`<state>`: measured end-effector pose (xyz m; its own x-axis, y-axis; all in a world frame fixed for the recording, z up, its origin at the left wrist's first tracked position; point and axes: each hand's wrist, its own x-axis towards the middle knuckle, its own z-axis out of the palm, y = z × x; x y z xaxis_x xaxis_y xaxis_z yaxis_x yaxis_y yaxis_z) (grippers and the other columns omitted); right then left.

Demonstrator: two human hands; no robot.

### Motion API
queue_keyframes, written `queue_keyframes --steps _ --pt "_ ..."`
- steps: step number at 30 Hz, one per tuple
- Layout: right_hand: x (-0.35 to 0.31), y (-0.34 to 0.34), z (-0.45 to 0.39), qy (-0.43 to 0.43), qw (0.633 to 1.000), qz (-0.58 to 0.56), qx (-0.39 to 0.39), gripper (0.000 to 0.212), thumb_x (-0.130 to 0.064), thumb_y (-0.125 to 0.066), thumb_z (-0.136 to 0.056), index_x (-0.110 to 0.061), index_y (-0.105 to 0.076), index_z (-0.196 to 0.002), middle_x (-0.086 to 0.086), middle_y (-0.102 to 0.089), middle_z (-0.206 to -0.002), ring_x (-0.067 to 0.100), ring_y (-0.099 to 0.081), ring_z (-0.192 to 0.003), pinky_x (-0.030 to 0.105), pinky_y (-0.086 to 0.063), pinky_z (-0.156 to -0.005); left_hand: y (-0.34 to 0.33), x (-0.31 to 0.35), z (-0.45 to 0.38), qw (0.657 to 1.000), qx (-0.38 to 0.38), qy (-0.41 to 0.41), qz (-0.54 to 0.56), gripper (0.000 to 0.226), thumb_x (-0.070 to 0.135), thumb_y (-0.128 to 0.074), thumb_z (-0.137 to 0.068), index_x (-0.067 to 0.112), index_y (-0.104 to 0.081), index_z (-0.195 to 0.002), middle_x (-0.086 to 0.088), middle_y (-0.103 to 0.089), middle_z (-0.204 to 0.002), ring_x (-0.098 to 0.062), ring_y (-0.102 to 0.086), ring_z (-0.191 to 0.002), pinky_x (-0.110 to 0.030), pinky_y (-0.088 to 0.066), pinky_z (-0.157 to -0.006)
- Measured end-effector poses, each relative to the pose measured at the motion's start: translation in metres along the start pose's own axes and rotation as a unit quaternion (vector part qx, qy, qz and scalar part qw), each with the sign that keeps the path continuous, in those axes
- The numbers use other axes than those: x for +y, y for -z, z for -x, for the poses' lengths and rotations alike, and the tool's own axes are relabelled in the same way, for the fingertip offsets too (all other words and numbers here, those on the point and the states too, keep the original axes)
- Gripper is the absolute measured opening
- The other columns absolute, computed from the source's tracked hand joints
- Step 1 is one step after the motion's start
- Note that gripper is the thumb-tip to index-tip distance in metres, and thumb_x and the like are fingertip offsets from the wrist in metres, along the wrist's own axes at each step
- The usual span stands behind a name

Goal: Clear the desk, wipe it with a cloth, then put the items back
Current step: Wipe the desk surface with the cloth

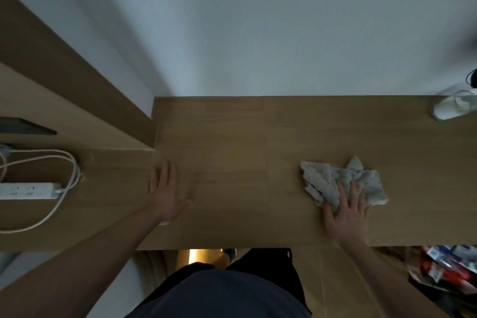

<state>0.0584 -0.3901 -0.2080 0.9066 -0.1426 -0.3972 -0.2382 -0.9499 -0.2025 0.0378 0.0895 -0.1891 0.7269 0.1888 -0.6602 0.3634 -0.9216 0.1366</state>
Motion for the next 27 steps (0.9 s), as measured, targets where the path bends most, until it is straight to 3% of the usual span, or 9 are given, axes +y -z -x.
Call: queue_keyframes --steps 4,7,9,13,15,18,21,23,27 --pt "-0.04 -0.005 -0.009 -0.071 0.997 -0.022 -0.006 0.075 -0.055 -0.036 -0.1 -0.029 -0.01 -0.165 0.007 0.008 -0.173 0.04 0.008 -0.157 0.06 0.001 -0.126 -0.015 0.001 0.008 0.992 0.046 -0.118 -0.002 0.099 0.045 -0.062 -0.096 0.011 0.002 -0.163 -0.003 0.017 -0.168 -0.038 0.009 -0.157 -0.047 -0.004 -0.128" --pt "-0.109 -0.03 0.003 -0.025 0.999 -0.019 -0.016 0.081 -0.049 -0.044 -0.1 -0.027 -0.002 -0.166 0.012 0.013 -0.172 0.045 0.01 -0.156 0.063 0.0 -0.124 -0.021 0.002 0.023 0.978 0.084 -0.18 0.067 0.076 0.028 -0.062 -0.094 0.012 -0.029 -0.16 -0.003 -0.016 -0.17 -0.032 -0.02 -0.156 -0.034 -0.013 -0.126" --pt "-0.164 -0.049 0.024 0.014 0.999 -0.015 -0.044 0.086 -0.051 -0.041 -0.098 -0.027 0.006 -0.164 0.014 0.021 -0.17 0.046 0.017 -0.154 0.064 0.004 -0.124 -0.019 0.004 0.037 0.969 0.128 -0.167 0.133 0.07 0.018 -0.059 -0.087 0.016 -0.041 -0.155 0.0 -0.031 -0.165 -0.026 -0.037 -0.147 -0.029 -0.023 -0.119" --pt "-0.255 -0.075 0.071 0.136 0.982 0.002 -0.134 0.092 -0.057 -0.037 -0.093 -0.024 0.012 -0.164 0.017 0.031 -0.165 0.048 0.029 -0.149 0.068 0.012 -0.12 -0.01 0.001 0.058 0.959 0.182 -0.084 0.199 0.073 0.003 -0.058 -0.088 0.027 -0.039 -0.155 0.004 -0.036 -0.161 -0.018 -0.042 -0.14 -0.037 -0.046 -0.105" --pt "-0.276 -0.077 0.085 0.213 0.959 0.0 -0.189 0.095 -0.056 -0.043 -0.091 -0.025 0.009 -0.164 0.013 0.031 -0.166 0.045 0.031 -0.15 0.068 0.014 -0.119 -0.01 -0.007 0.063 0.949 0.206 -0.1 0.216 0.07 0.007 -0.054 -0.089 0.03 -0.04 -0.154 0.003 -0.039 -0.16 -0.019 -0.044 -0.14 -0.04 -0.046 -0.107" --pt "-0.273 -0.056 0.086 0.242 0.926 -0.158 -0.243 0.086 -0.035 -0.057 -0.094 -0.024 -0.01 -0.165 0.001 0.013 -0.172 0.028 0.016 -0.158 0.058 0.0 -0.127 -0.02 -0.01 0.069 0.948 0.186 -0.177 0.187 0.065 0.025 -0.045 -0.09 0.025 -0.041 -0.154 0.002 -0.036 -0.162 -0.019 -0.038 -0.146 -0.041 -0.038 -0.116" --pt "-0.235 -0.027 0.082 0.22 0.913 -0.305 -0.16 0.069 -0.013 -0.059 -0.09 -0.028 -0.04 -0.155 -0.012 -0.018 -0.169 0.008 -0.018 -0.156 0.036 -0.029 -0.125 -0.041 0.004 0.069 0.954 0.139 -0.258 0.066 0.074 0.042 -0.051 -0.088 0.023 -0.037 -0.158 -0.001 -0.028 -0.167 -0.023 -0.032 -0.149 -0.046 -0.035 -0.117" --pt "-0.197 -0.018 0.078 0.185 0.935 -0.287 -0.099 0.072 -0.012 -0.061 -0.086 -0.032 -0.043 -0.152 -0.016 -0.021 -0.168 0.005 -0.027 -0.152 0.033 -0.035 -0.121 -0.055 0.012 0.06 0.952 0.109 -0.287 -0.018 0.081 0.053 -0.053 -0.089 0.027 -0.028 -0.162 0.0 -0.015 -0.171 -0.026 -0.02 -0.156 -0.052 -0.029 -0.121" --pt "-0.108 -0.023 0.071 0.109 0.985 -0.119 -0.062 0.081 -0.03 -0.064 -0.092 -0.033 -0.023 -0.162 -0.013 0.002 -0.172 0.018 -0.001 -0.159 0.046 -0.027 -0.126 -0.053 0.005 0.037 0.959 0.086 -0.259 -0.077 0.074 0.056 -0.028 -0.099 0.031 -0.006 -0.165 0.003 0.006 -0.172 -0.029 0.0 -0.158 -0.057 -0.016 -0.125"
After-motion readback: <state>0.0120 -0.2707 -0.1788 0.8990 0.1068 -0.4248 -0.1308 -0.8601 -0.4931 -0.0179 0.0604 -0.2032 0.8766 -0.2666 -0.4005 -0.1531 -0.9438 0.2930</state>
